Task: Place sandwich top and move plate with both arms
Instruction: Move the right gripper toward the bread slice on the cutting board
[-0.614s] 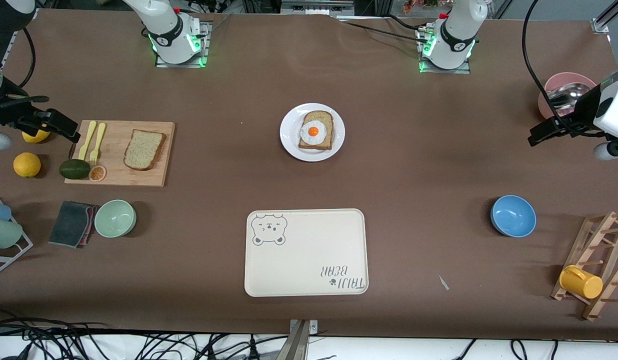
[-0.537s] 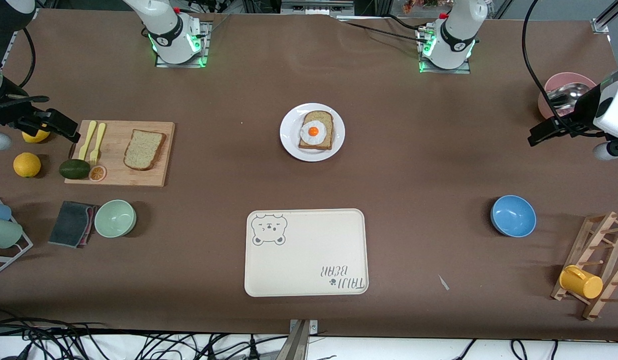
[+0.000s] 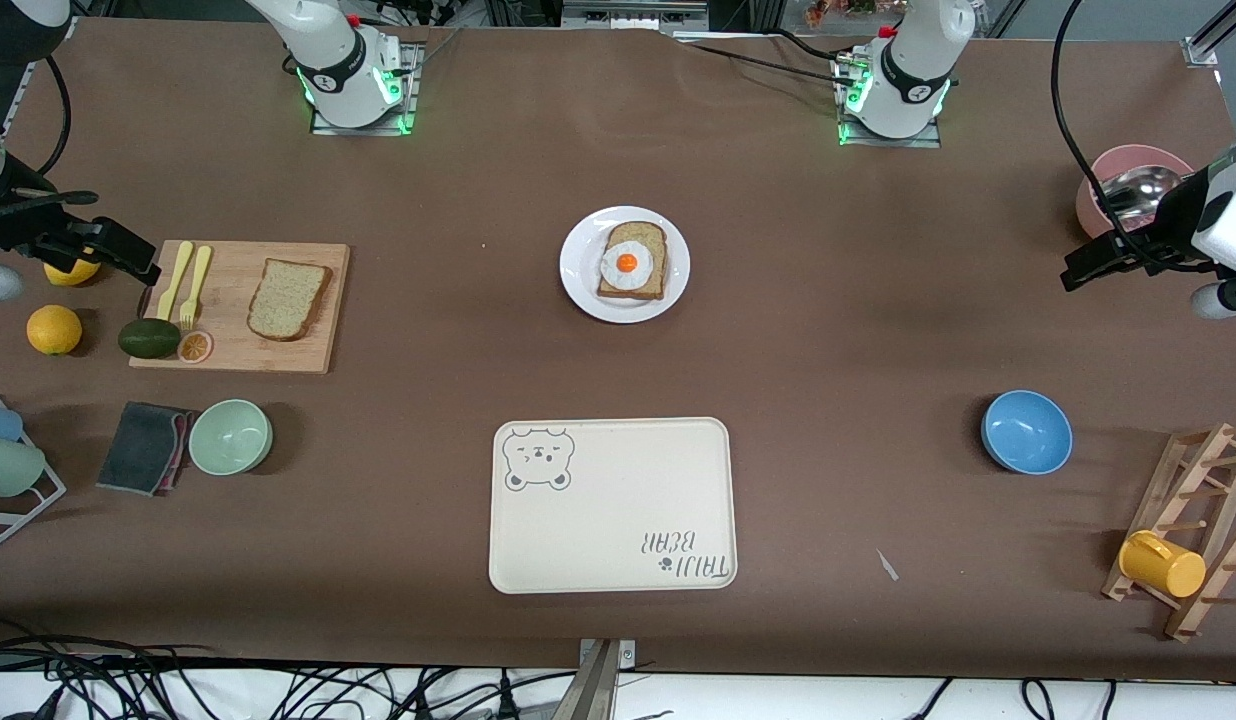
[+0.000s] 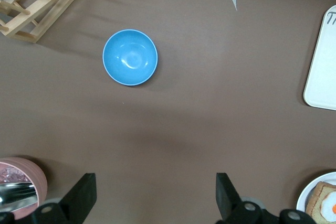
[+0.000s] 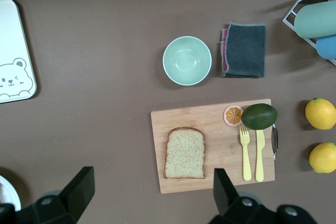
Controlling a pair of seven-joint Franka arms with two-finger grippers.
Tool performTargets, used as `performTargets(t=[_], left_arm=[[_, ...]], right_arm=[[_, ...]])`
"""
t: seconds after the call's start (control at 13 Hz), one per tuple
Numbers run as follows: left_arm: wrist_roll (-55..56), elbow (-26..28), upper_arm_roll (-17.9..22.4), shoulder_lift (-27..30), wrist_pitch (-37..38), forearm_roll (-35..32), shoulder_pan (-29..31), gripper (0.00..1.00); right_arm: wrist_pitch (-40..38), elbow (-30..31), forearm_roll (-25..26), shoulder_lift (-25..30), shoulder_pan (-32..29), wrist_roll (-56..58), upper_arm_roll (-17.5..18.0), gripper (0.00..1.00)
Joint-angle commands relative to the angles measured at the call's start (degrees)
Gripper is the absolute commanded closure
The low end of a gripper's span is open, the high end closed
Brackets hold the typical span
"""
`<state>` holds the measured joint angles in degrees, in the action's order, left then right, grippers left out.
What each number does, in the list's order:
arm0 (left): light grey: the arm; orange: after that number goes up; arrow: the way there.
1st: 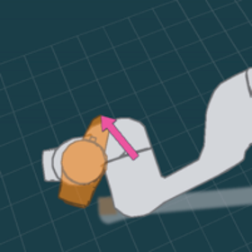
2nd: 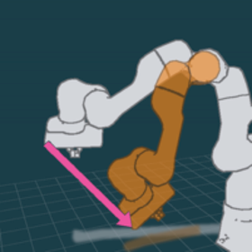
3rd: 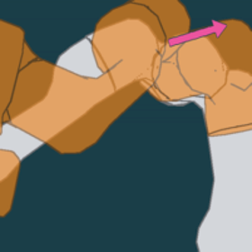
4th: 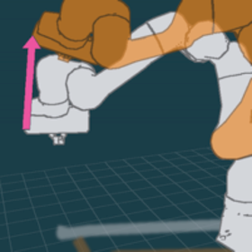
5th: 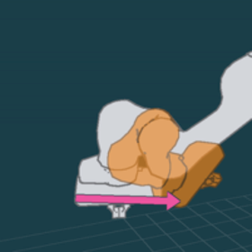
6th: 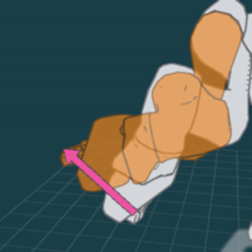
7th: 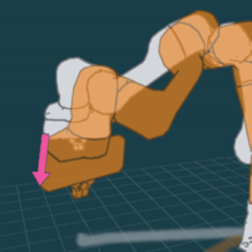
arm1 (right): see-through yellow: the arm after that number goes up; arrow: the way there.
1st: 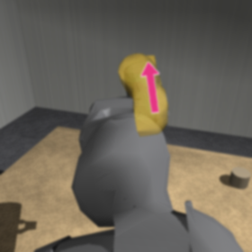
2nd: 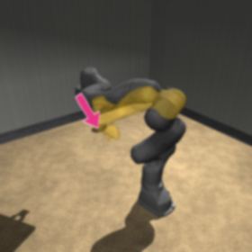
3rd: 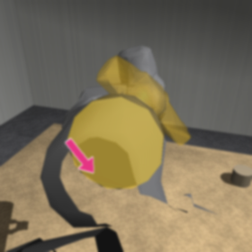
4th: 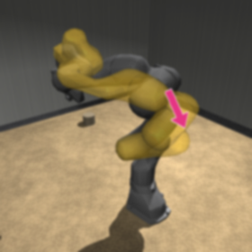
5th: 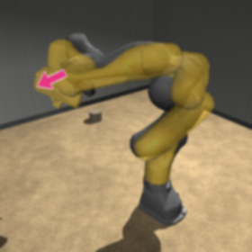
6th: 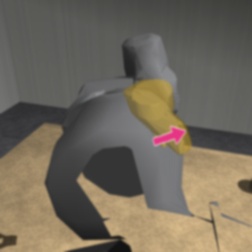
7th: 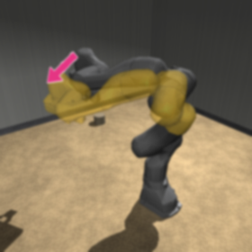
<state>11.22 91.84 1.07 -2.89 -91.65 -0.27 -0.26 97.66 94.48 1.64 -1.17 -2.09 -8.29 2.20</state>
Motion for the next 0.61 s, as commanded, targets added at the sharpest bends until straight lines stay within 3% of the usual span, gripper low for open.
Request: performTargets(t=[0.0,0.54], left_arm=[[-1.8,-0.2,0.2,0.6,0.2,-0.9,0.9,0.00],[-0.9,-0.6,-0.3,0.6,1.6,-0.9,1.1,0.00]], right_arm=[[-0.3,0.4,-1.0,0.8,0.2,1.0,-0.4,0.00],[-0.3,0.4,-1.0,0.6,0.2,0.9,-0.4,0.00]])
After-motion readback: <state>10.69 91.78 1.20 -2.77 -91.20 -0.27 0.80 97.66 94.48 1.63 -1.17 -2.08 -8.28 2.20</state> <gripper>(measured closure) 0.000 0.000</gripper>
